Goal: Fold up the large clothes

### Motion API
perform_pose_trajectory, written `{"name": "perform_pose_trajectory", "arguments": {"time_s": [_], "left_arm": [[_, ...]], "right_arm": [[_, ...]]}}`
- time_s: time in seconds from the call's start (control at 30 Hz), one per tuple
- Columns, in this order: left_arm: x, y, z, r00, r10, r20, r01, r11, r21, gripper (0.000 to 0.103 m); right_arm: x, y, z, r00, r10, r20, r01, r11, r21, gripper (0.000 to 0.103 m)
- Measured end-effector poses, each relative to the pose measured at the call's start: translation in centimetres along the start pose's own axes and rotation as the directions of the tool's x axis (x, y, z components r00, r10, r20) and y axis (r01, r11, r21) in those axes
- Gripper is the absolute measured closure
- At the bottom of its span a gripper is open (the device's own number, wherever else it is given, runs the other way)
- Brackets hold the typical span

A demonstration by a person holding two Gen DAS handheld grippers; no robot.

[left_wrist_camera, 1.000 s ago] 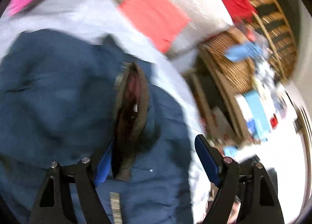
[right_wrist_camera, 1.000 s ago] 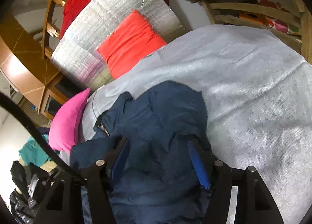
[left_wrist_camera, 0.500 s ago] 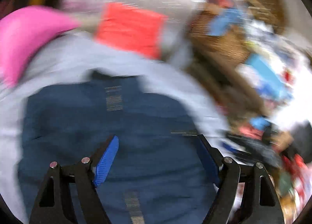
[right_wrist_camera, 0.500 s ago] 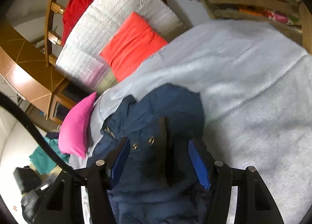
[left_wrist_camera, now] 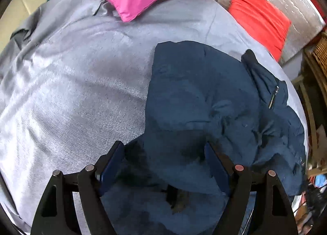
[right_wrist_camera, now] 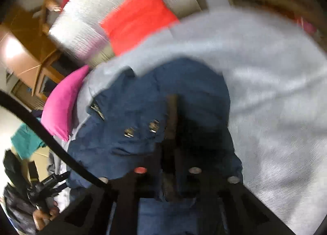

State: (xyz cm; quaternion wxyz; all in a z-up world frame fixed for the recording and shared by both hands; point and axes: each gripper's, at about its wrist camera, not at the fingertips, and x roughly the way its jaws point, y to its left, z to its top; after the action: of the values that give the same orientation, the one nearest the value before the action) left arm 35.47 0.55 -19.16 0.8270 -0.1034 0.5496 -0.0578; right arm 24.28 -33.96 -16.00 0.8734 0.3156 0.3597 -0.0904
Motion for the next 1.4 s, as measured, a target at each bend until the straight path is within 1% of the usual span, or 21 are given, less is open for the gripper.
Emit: {"name": "perform_pose_trajectory", "arguments": {"time_s": [0.07, 0.13, 0.23, 0.27, 0.3, 0.37, 0.43, 0.47, 0.53, 0.57, 0.63, 0.73, 0.8, 0.87, 0.93, 0.97, 1.0, 1.07, 1.17, 1.27, 1.4], "left_arm": [[-0.2, -0.7, -0.3, 1.000, -0.003, -0.001, 0.003, 1.000, 0.015, 0.022], [-0.1, -1.1, -0.4, 1.000, 0.015, -0.005, -0.014, 0.999, 0.029, 0.022], [1.0, -1.2, -0.5, 0.997, 0.075, -0.029, -0.072, 0.995, 0.069, 0.017], [1.2, -0.9, -0.6, 0.996, 0.076, -0.039, -0.073, 0.995, 0.071, 0.016], [1.9, -0.2, -0.3, 0.996, 0.073, -0.045, -0.070, 0.995, 0.066, 0.016], [0.9, -0.1, -0.4, 0.997, 0.072, -0.032, -0.069, 0.995, 0.066, 0.016], [-0.2, -0.3, -0.5, 0.996, 0.086, -0.004, -0.085, 0.993, 0.085, 0.016], [-1.0, -0.5, -0.5, 0.996, 0.089, 0.019, -0.091, 0.991, 0.098, 0.017], [-3.0, -1.2, -0.7, 0.996, 0.022, 0.081, -0.032, 0.992, 0.124, 0.017], [-3.8, -1.5, -0.8, 0.994, -0.023, 0.102, 0.009, 0.991, 0.134, 0.017], [-4.7, -2.1, -0.9, 0.988, -0.090, 0.124, 0.071, 0.986, 0.147, 0.017], [-4.2, -3.5, -1.4, 0.981, -0.167, 0.101, 0.147, 0.973, 0.181, 0.017], [-2.8, -4.9, -1.8, 0.987, -0.152, 0.059, 0.137, 0.968, 0.211, 0.017], [-1.2, -5.6, -2.2, 0.995, -0.102, 0.025, 0.093, 0.969, 0.229, 0.017], [0.5, -6.1, -2.8, 1.000, -0.024, -0.009, 0.025, 0.967, 0.255, 0.017], [0.4, -6.4, -2.8, 1.000, -0.012, -0.003, 0.013, 0.964, 0.266, 0.017], [0.0, -6.6, -2.9, 1.000, -0.001, 0.012, -0.003, 0.959, 0.284, 0.017], [-0.5, -6.7, -2.9, 1.000, -0.006, 0.031, -0.004, 0.953, 0.304, 0.017], [0.2, -6.0, -3.0, 1.000, -0.007, 0.008, 0.005, 0.959, 0.285, 0.016], [-0.6, -5.9, -2.9, 1.000, -0.003, 0.013, -0.001, 0.961, 0.277, 0.016], [-3.4, -5.1, -2.3, 0.992, -0.069, 0.109, 0.040, 0.970, 0.241, 0.016]], "right_arm": [[-2.3, 2.0, -0.2, 0.996, 0.011, 0.087, -0.003, 0.996, -0.091, 0.094], [-2.7, 3.0, -0.7, 0.994, -0.019, 0.111, 0.035, 0.990, -0.140, 0.094], [1.2, 1.4, -1.4, 0.991, -0.129, -0.042, 0.123, 0.985, -0.120, 0.094], [2.2, 0.6, -1.5, 0.988, -0.120, -0.099, 0.111, 0.990, -0.086, 0.094], [2.2, 0.0, -1.2, 0.989, -0.092, -0.115, 0.087, 0.995, -0.049, 0.093], [0.9, -0.1, -0.7, 0.993, -0.066, -0.101, 0.063, 0.998, -0.032, 0.090], [-0.5, -0.3, -0.3, 0.996, -0.045, -0.077, 0.043, 0.999, -0.030, 0.078], [-1.3, -0.7, 0.2, 0.997, -0.038, -0.064, 0.037, 0.999, -0.018, 0.056], [-2.6, -2.4, 0.9, 0.999, -0.046, -0.002, 0.046, 0.998, 0.051, 0.027], [-3.0, -3.2, 1.1, 0.998, -0.051, 0.024, 0.049, 0.995, 0.085, 0.026], [-3.0, -4.7, 1.7, 0.999, -0.037, 0.029, 0.032, 0.989, 0.145, 0.026], [-0.6, -6.3, 1.8, 0.999, 0.030, -0.041, -0.020, 0.975, 0.220, 0.026], [1.0, -6.2, 1.6, 0.994, 0.058, -0.097, -0.035, 0.975, 0.221, 0.026], [1.8, -5.6, 1.5, 0.992, 0.032, -0.123, -0.008, 0.983, 0.185, 0.026], [1.8, -4.1, 1.1, 0.994, 0.003, -0.114, 0.010, 0.993, 0.116, 0.051], [1.2, -2.6, 1.0, 0.995, -0.018, -0.099, 0.023, 0.998, 0.052, 0.063], [0.8, -1.6, 1.0, 0.997, -0.046, -0.069, 0.046, 0.999, -0.001, 0.067], [0.2, -0.3, 0.7, 0.995, -0.093, -0.025, 0.090, 0.992, -0.083, 0.068], [2.0, -1.0, 0.2, 0.980, -0.174, -0.093, 0.166, 0.982, -0.094, 0.067], [0.6, -1.0, 0.8, 0.982, -0.170, -0.086, 0.162, 0.982, -0.096, 0.064], [-2.6, -1.1, 1.5, 0.993, -0.112, 0.030, 0.113, 0.993, -0.037, 0.064]]}}
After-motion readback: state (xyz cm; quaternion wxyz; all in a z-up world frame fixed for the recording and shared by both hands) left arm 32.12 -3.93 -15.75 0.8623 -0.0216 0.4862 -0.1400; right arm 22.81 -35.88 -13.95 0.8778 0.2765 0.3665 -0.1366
